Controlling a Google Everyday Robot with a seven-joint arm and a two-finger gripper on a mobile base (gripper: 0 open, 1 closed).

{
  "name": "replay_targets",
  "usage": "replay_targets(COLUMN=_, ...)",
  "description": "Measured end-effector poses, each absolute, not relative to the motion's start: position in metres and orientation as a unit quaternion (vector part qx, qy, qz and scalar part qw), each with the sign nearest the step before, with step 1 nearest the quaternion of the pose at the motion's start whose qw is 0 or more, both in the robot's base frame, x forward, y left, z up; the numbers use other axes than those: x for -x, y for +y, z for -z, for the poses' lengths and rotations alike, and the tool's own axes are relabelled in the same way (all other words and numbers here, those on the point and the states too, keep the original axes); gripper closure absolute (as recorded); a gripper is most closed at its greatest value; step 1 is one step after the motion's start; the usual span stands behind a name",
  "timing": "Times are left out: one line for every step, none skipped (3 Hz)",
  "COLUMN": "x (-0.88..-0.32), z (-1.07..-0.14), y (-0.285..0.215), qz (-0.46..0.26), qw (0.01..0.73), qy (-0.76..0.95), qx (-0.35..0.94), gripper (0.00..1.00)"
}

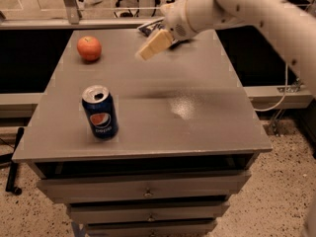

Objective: Move apple near pepsi can

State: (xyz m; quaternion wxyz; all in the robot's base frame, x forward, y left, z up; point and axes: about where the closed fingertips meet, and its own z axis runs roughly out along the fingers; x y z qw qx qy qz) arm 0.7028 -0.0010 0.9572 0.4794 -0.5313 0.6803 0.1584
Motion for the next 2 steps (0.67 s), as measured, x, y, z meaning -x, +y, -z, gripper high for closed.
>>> replay_targets(x=-0.754, z=-0.942, y=0.041, qz=-0.187, qw=0.505, qy=0.674, qx=0.506, gripper=0.0)
replay_targets(x=-0.784, z=-0.931, y=0.083, qz=-0.217, qw=0.517, qy=0.669, qx=0.489, gripper=0.0)
